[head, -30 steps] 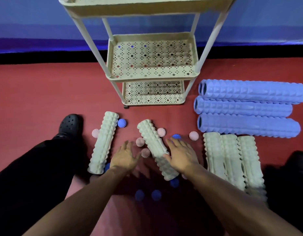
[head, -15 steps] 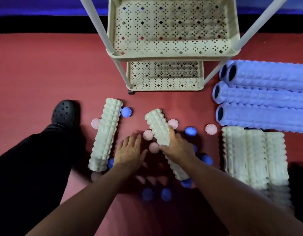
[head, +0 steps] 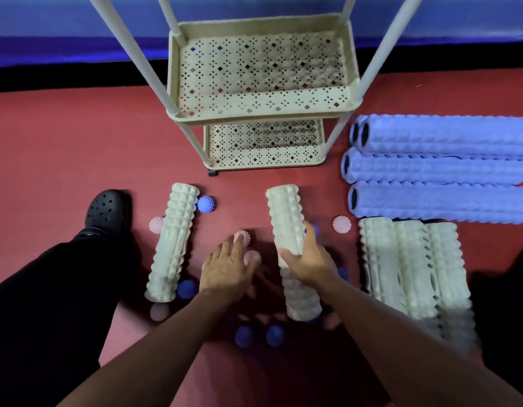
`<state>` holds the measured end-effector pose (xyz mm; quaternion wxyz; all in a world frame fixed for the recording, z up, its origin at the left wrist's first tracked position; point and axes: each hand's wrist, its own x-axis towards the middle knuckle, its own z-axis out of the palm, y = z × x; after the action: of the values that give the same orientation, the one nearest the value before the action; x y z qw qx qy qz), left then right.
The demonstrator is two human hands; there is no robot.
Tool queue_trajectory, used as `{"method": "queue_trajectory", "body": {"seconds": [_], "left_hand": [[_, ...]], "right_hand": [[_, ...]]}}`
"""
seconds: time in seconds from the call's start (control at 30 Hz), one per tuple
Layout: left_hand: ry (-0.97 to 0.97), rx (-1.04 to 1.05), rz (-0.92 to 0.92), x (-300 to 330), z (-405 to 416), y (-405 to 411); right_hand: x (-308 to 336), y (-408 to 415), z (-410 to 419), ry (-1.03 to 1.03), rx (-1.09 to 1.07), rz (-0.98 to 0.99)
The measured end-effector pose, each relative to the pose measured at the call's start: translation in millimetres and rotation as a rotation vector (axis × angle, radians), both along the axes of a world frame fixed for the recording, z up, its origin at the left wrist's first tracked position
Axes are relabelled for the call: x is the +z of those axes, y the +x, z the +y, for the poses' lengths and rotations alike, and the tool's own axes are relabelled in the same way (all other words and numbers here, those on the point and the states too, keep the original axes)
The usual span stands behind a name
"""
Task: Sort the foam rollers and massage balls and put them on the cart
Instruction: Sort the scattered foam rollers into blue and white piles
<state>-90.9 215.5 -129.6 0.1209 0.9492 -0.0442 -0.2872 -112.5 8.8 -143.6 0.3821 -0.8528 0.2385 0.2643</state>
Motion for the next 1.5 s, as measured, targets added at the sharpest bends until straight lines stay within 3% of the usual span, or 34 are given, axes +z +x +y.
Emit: {"method": "queue_trajectory", "body": {"seconds": [0.2, 0.47, 0.67, 0.8, 1.0, 1.17, 1.27, 1.4, 1.5], "left_hand": [[-0.163, 0.037, 0.084, 37.2, -88.6, -27.7], [-0.284, 0.049, 0.196, 65.2, -214.2, -64.2], [-0.303, 0.088, 0.253, 56.2, -258.3, -80.8], [-0.328, 0.061, 0.259, 45.6, -270.2, -83.6], [-0.219, -0.126, 0.189, 29.8, -271.6, -81.2], [-0.155, -0.087, 0.189, 23.1, -257.6, -76.6], [-0.17, -0.059, 0.164, 26.4, -244.2, -72.0], [-0.195, 0.003, 0.123, 35.5, -216.4, -60.3], [-0.191, 0.065, 0.088, 42.1, -180.0, -47.6]], "right_hand": [[48.4, -39.4, -84.0, 0.034, -0.204, -0.108], [80.3, -107.2, -210.2, -0.109, -0.301, 0.016], [66.0, -120.1, -240.6, -0.147, -0.35, 0.133], [50.6, -115.8, -237.8, -0.179, -0.313, 0.154], [36.4, -108.8, -230.9, -0.186, -0.295, 0.144], [34.6, -109.4, -220.8, -0.225, -0.232, 0.186], [44.5, -109.8, -212.1, -0.325, -0.199, 0.061], [61.6, -104.7, -188.0, -0.448, 0.016, -0.256], [74.5, -83.9, -158.0, -0.442, 0.156, -0.28]]}}
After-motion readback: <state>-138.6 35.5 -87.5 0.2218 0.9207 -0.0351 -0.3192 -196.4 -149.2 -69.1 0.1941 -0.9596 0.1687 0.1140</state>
